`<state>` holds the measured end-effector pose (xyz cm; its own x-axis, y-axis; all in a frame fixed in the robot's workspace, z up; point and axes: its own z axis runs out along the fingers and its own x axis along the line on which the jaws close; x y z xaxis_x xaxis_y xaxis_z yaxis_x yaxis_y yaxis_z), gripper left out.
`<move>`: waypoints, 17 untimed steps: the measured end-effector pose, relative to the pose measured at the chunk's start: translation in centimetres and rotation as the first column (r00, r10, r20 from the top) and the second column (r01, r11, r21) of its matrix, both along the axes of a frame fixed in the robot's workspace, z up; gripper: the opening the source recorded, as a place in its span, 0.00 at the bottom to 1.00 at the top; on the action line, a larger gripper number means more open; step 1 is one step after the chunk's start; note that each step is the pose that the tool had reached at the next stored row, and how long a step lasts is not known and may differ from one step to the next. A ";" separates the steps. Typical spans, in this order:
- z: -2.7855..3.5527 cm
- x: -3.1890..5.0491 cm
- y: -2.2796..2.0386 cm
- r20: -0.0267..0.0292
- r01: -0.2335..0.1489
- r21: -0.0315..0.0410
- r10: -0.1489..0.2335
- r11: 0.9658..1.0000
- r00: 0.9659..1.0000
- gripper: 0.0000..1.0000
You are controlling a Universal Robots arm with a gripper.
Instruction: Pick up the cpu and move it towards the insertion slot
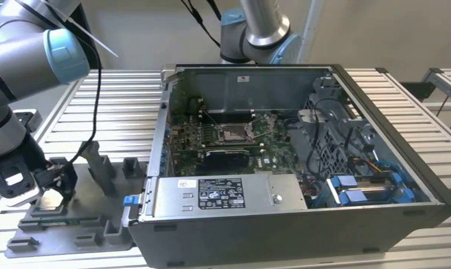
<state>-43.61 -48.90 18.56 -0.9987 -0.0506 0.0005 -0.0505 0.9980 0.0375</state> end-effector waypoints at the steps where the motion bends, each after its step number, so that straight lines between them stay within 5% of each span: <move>1: -0.01 0.00 0.00 0.000 0.000 0.000 0.000 1.000 1.000 0.00; 10: 0.17 0.01 0.01 -0.001 0.001 0.001 -0.001 1.000 1.000 0.00; 17: 3.34 0.00 0.00 -0.003 0.003 0.000 -0.003 1.000 1.000 0.00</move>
